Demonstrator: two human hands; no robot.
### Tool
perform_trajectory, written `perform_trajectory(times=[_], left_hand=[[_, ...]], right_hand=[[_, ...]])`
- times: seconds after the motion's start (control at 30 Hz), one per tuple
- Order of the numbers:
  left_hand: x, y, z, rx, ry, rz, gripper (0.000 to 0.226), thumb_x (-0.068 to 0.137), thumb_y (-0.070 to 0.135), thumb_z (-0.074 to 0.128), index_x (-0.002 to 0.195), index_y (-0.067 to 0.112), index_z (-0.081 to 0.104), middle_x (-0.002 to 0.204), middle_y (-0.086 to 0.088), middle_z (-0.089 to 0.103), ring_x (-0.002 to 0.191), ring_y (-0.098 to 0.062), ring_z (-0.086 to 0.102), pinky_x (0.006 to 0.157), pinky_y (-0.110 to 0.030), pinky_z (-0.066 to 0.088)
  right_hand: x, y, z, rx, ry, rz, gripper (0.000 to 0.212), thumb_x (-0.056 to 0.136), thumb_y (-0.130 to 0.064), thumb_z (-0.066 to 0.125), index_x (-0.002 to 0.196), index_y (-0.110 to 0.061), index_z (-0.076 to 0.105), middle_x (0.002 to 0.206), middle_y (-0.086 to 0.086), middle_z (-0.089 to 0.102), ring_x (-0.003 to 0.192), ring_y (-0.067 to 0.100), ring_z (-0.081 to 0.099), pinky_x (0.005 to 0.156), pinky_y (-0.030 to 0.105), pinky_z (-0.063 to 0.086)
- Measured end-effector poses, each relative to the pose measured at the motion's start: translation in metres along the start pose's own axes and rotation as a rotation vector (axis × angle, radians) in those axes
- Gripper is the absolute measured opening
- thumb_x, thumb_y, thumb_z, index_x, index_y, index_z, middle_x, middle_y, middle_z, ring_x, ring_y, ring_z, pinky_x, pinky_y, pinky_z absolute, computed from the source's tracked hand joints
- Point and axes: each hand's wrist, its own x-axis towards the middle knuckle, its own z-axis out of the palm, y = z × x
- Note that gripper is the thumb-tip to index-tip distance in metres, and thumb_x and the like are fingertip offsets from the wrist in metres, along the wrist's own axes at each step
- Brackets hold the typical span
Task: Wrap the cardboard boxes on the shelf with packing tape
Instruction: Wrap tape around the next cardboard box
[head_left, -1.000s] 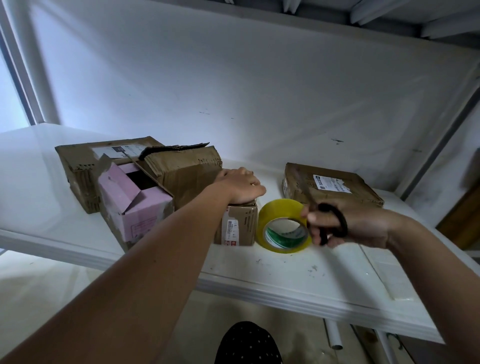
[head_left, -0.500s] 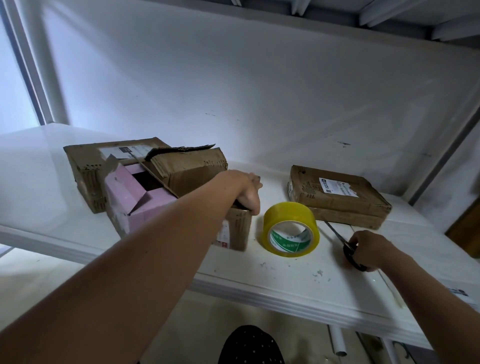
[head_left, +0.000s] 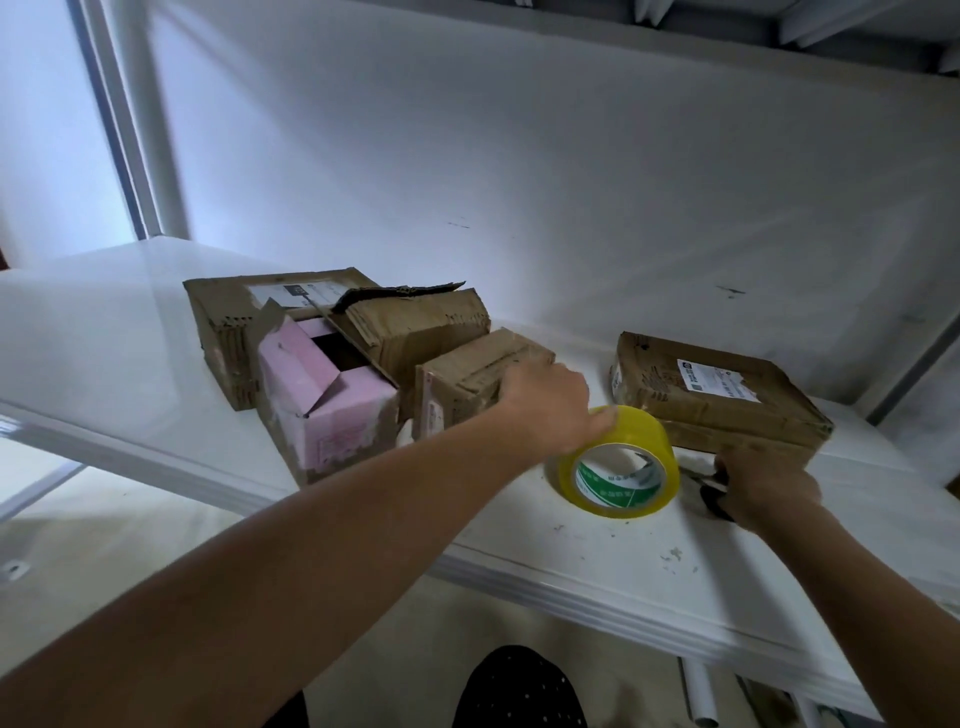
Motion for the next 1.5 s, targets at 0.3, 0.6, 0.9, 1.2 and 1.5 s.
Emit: perform_trajectory(times=[0.3,0.6,0.9,1.2,1.5], left_hand=[[0.015,0.004,0.002,-0.428,-0.290,-0.201,0.065,0.078,0.080,0.043,0.078,0.016,0.051,0.082,-0.004,0.058,0.092,-0.026,0.062,0.078,-0.033,0.046],[0.022,0.000,-0.011,-0.547,-0.277,-0.239,0.061,0.082,0.054,0.066,0.115,0.003,0.060,0.096,-0.011,0.064,0.079,-0.021,0.059,0.068,-0.028,0.043],[0.019,0.002,-0.011,-0.473,-0.222,-0.276,0.017,0.085,0.014,0.061,0.069,0.010,0.055,0.071,-0.005,0.056,0.067,-0.018,0.053,0.060,-0.027,0.040],[0.010,0.018,-0.011,-0.401,-0.003,-0.113,0.020,0.092,0.018,0.046,0.099,0.020,0.065,0.104,0.000,0.062,0.096,-0.024,0.059,0.077,-0.034,0.048],[0.004,0.018,-0.012,-0.303,0.301,0.053,0.014,0.097,0.026,0.044,0.100,0.026,0.058,0.100,0.006,0.062,0.098,-0.016,0.055,0.086,-0.035,0.030]], right_hand=[[-0.002,-0.015,-0.001,0.017,-0.046,0.010,0.036,0.080,-0.029,0.074,0.110,-0.012,0.063,0.105,0.005,0.065,0.083,0.016,0.053,0.070,0.024,0.044],[-0.007,-0.024,0.001,0.042,-0.071,-0.030,0.043,0.080,-0.034,0.073,0.116,-0.012,0.060,0.108,0.005,0.064,0.094,0.020,0.060,0.078,0.028,0.051],[-0.009,-0.024,-0.008,0.020,-0.090,-0.120,0.042,0.085,-0.038,0.068,0.120,-0.016,0.061,0.118,0.004,0.062,0.104,0.019,0.059,0.078,0.023,0.046],[-0.011,-0.020,-0.010,0.453,-0.016,-0.204,0.016,0.094,-0.028,0.056,0.086,-0.015,0.061,0.094,0.005,0.065,0.091,0.025,0.059,0.075,0.032,0.044],[-0.045,-0.057,-0.021,1.214,-0.231,-0.437,0.080,0.085,-0.029,0.068,0.145,-0.033,0.014,0.127,-0.001,0.050,0.109,0.013,0.057,0.084,0.025,0.049]])
